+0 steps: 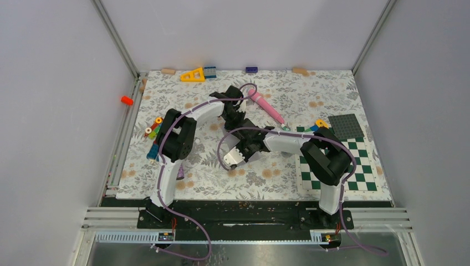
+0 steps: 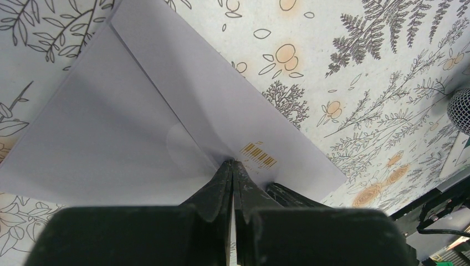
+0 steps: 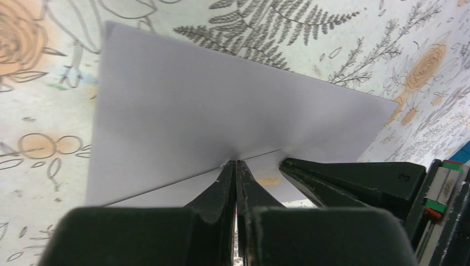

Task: Place the letter into the envelope and seal it
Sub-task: Seal the envelope flap on the envelope.

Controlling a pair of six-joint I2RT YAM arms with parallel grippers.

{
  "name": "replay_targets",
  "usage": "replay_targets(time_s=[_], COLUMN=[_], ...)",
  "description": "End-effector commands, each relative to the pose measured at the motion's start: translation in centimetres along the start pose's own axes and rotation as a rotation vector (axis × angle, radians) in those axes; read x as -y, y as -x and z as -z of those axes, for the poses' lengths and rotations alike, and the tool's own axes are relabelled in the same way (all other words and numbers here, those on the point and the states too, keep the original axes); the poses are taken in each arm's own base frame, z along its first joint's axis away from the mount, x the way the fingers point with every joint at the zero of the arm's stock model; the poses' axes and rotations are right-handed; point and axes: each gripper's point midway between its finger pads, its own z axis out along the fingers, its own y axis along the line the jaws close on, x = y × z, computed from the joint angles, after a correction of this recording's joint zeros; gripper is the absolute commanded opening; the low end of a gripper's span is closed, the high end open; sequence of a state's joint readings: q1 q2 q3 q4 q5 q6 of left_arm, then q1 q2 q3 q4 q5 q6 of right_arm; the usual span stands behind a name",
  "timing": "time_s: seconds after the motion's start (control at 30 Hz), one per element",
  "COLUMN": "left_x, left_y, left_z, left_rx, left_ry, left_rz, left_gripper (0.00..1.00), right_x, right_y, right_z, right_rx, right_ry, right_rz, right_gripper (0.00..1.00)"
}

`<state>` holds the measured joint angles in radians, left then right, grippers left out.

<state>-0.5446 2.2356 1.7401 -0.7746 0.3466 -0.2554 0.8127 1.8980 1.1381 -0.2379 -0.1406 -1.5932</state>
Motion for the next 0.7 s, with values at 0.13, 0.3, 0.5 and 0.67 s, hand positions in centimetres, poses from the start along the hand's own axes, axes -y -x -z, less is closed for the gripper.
replay_targets(time_s=[0.13, 0.3, 0.5, 0.67], left_x=[-1.6, -1.5, -1.3, -1.3], left_y=[-1.4, -1.3, -1.3, -1.4], left_z=[-0.6, -0.6, -0.5, -0.6], left_rx=[-0.034, -0.031, -0.030, -0.034], left_ry=[0.077, 0.075, 0.069, 0.067], left_rz=[-0.001, -0.003, -0.006, -0.008], left_gripper=[0.00, 0.00, 0.00, 0.00], right_x=[-4.8, -4.6, -2.1, -0.2], right_y=[1.5, 1.5, 0.9, 0.7], right_z=[1.0, 0.9, -0.5, -1.1], right_rx=[0.049, 0.050, 0.021, 0.016], right_ry=[0.152, 0.143, 0.064, 0.025], right_rz=[0.013, 0.011, 0.009, 0.007], right_gripper=[0.00, 0.00, 0.00, 0.00])
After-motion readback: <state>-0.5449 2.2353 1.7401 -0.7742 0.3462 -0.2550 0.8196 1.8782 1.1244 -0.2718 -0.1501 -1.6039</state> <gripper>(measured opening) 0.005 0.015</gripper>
